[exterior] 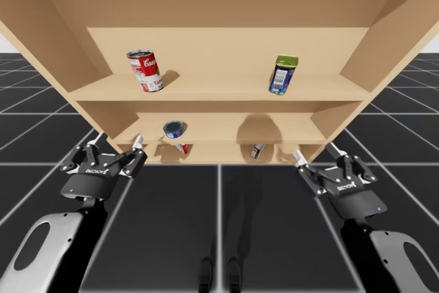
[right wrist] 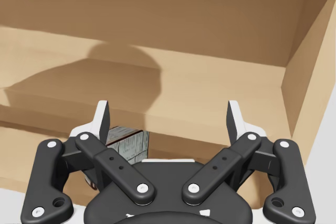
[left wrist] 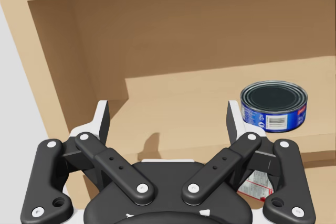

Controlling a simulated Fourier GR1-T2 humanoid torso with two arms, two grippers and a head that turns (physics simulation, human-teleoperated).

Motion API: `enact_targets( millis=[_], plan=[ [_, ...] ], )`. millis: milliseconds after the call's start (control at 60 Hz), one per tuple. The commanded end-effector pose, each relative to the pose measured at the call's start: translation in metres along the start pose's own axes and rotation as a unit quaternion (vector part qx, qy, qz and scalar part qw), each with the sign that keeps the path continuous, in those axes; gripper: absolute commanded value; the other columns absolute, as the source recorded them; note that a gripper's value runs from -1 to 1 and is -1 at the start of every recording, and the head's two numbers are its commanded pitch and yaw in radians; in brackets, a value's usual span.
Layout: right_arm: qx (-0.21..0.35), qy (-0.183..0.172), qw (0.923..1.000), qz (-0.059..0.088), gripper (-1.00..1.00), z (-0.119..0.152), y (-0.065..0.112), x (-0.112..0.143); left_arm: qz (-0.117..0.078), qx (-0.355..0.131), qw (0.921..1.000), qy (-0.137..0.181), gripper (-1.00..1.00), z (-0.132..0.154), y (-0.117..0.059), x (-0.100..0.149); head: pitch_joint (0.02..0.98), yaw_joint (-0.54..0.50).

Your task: Look through the shelves, find the pudding box, and take it.

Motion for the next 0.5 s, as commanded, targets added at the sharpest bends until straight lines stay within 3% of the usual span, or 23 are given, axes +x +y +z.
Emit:
enact_targets(
  millis=[17,100,150,267,300,350,367,500],
  plan=[
    [0.09,0.044,0.9948,-0.017,-1.0,0.011,0.017,-0.009,0.004,-0.002,1.0,0.002,-1.0,0.0,0.0,0.0,0.729,-0.24],
    [0.118,0.052,0.9913,-0.024,-1.0,0.011,0.017,-0.018,0.009,-0.008,0.9999,0.005,-1.0,0.0,0.0,0.0,0.73,-0.24],
    [0.127,0.049,0.9907,-0.009,-1.0,0.009,0.017,-0.029,0.016,-0.011,0.9998,0.008,-1.0,0.0,0.001,0.0,0.729,-0.24],
    [0.14,0.061,0.9879,-0.025,-1.0,0.001,0.016,-0.053,0.022,-0.011,0.9997,0.009,-1.0,0.0,0.002,0.0,0.73,-0.24],
    [0.139,0.055,0.9886,-0.013,-1.0,-0.004,0.017,-0.06,0.021,-0.012,0.9997,0.009,-1.0,0.0,0.002,0.0,0.731,-0.24],
    [0.142,0.061,0.9879,-0.01,-1.0,-0.007,0.017,-0.063,0.02,-0.012,0.9997,0.009,-1.0,0.0,0.002,0.0,0.732,-0.24],
    [0.138,0.063,0.9885,0.0,-1.0,-0.011,0.017,-0.066,0.02,-0.013,0.9997,0.009,-1.0,-0.001,0.002,0.0,0.733,-0.25],
    [0.132,0.075,0.9885,0.004,-1.0,-0.025,0.017,-0.075,0.019,-0.013,0.9997,0.009,-1.0,-0.001,0.003,-0.001,0.733,-0.25]
  ],
)
